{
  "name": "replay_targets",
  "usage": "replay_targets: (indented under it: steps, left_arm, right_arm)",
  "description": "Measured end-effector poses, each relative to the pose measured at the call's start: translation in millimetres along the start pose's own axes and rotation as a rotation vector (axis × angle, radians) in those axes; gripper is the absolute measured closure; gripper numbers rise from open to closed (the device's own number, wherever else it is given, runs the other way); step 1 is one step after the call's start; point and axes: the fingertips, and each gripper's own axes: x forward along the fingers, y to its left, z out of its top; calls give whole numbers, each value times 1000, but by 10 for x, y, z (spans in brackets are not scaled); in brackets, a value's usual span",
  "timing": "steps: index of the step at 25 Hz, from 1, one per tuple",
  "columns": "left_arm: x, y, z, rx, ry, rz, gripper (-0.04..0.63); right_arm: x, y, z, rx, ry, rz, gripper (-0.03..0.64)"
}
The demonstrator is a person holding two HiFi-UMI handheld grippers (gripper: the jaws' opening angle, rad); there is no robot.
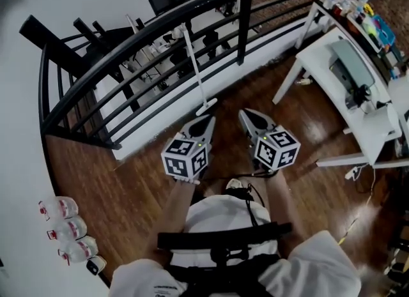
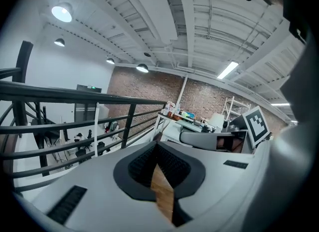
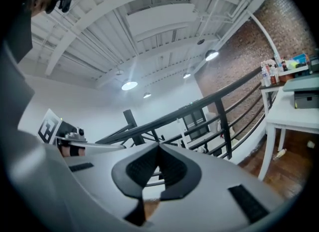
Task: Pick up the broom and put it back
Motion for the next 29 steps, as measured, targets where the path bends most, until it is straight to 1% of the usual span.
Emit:
replay_targets:
  steps: [3,7,11,19,29]
  left_arm:
    - [-68,35,-37,-2,7,-12,607]
    - [-194,167,-13,-13,-4,-19,607]
    - [-277,285,14,-15,-14,-34,607]
    - [-496,557,135,-26,-32,-50,607]
    - [-595,722,176,-35,-32,-64,607]
  right_arm:
    - [-27,125,-12,-4,-25,-23,606]
    - [49,310,-168,-32,12,-50,606]
    - [150,405,-203,-57,21,-76,606]
    - [371,688,-175,-81,28,-94,606]
    - [524,837,-225,-85,46,-105,606]
